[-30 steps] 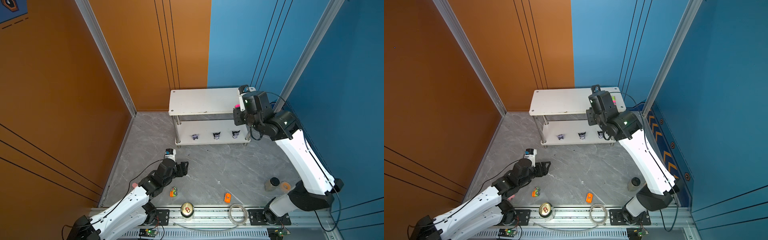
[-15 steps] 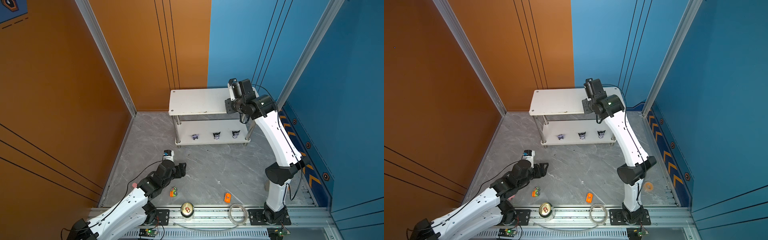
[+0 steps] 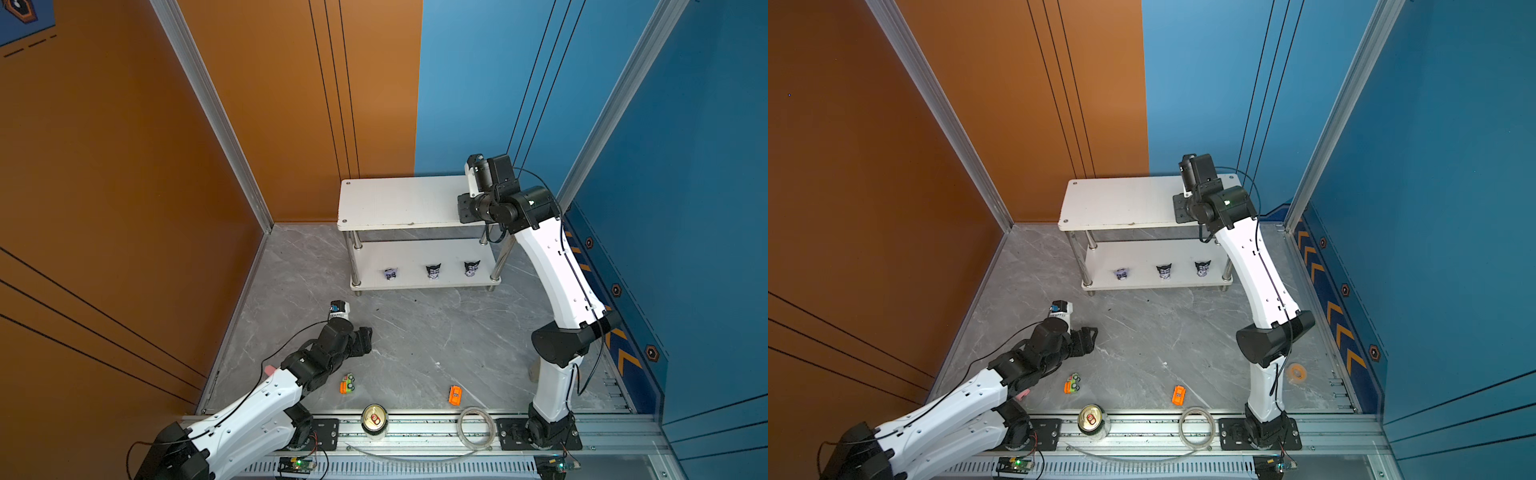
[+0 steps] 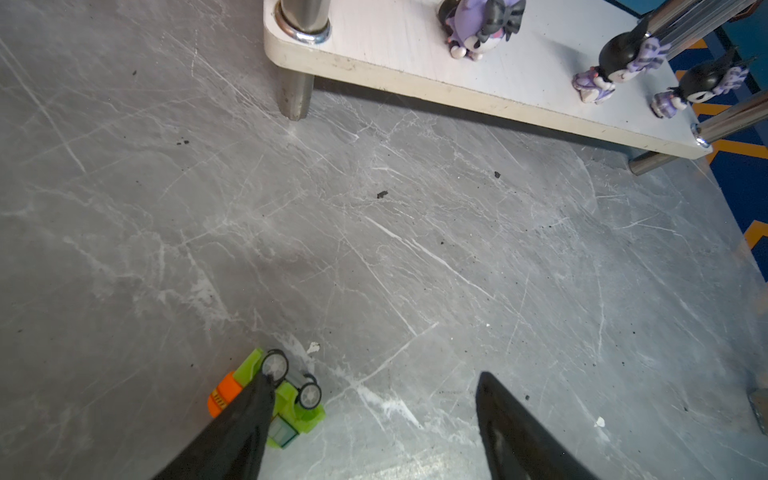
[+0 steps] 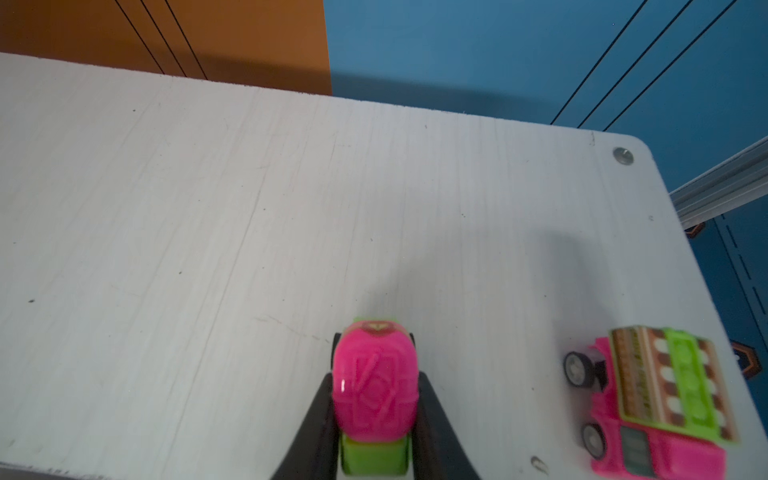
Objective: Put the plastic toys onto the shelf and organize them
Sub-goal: 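Set the pink-domed car beside the brick-roofed car and open the right gripper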
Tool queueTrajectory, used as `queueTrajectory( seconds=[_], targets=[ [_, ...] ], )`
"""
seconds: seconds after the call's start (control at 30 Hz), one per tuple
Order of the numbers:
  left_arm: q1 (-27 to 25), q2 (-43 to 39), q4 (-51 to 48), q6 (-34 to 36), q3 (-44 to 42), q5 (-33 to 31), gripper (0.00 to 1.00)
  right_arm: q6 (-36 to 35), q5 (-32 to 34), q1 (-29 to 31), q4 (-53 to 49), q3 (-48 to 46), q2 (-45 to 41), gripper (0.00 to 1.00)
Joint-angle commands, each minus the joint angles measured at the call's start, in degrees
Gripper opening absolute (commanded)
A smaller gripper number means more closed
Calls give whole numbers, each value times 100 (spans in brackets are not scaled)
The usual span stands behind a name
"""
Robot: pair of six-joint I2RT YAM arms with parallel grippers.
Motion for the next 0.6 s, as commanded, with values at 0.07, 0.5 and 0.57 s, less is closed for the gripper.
queueTrajectory(
  seconds=[0.07,0.5,0.57],
  targets=[
    [66,1,108,31,70,11,78,154,-93,-48,-193,107,88,37],
    [71,-161,15,-39,46,39,79,275,-110,-50,-194,54,46,41],
    [70,-211,-6,-55,35,25,79,319,-94,-54,-194,40,53,36]
  ],
)
